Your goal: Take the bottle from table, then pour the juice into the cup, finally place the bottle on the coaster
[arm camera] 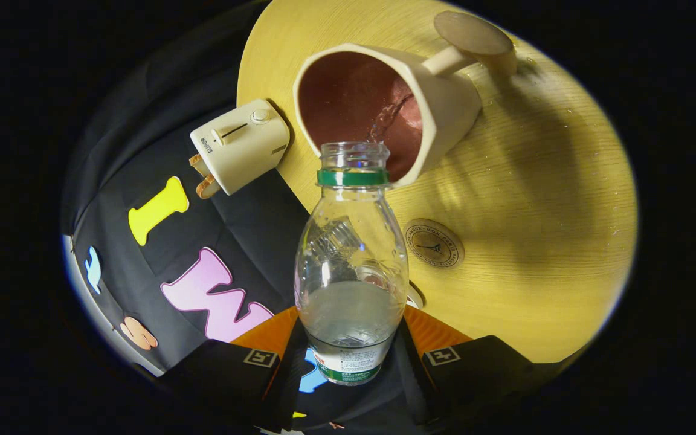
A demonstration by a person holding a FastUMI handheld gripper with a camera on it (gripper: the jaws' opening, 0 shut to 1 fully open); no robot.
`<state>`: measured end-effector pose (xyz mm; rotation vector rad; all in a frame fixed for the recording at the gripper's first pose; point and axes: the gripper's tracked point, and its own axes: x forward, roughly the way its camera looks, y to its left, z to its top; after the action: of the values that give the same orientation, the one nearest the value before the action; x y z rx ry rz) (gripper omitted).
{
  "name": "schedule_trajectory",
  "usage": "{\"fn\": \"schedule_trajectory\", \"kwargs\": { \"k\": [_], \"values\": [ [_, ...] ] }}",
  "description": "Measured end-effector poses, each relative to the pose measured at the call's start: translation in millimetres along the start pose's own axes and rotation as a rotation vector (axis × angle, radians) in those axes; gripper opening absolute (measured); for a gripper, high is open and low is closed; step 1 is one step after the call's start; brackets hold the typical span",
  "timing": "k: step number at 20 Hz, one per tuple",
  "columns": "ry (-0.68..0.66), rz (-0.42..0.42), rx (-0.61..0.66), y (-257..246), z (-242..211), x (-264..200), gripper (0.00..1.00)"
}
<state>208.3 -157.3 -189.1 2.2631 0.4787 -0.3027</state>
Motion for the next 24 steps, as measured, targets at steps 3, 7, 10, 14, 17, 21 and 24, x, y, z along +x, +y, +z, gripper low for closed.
{"fn": "schedule_trajectory", "kwargs": {
  "k": [3,7,10,14,17,21,24],
  "values": [
    [-0.004,0.002,0.031,2,3,0,0.73],
    [-0.016,0.016,0.100,8,6,-3,0.73],
    [-0.017,0.036,0.147,14,5,-3,0.73],
    [0.002,0.062,0.188,22,3,-4,0.73],
    [-0.001,0.068,0.194,24,2,-5,0.73],
    [-0.001,0.074,0.211,28,0,-7,0.73],
    [-0.003,0.072,0.210,28,0,-9,0.73]
  ]
}}
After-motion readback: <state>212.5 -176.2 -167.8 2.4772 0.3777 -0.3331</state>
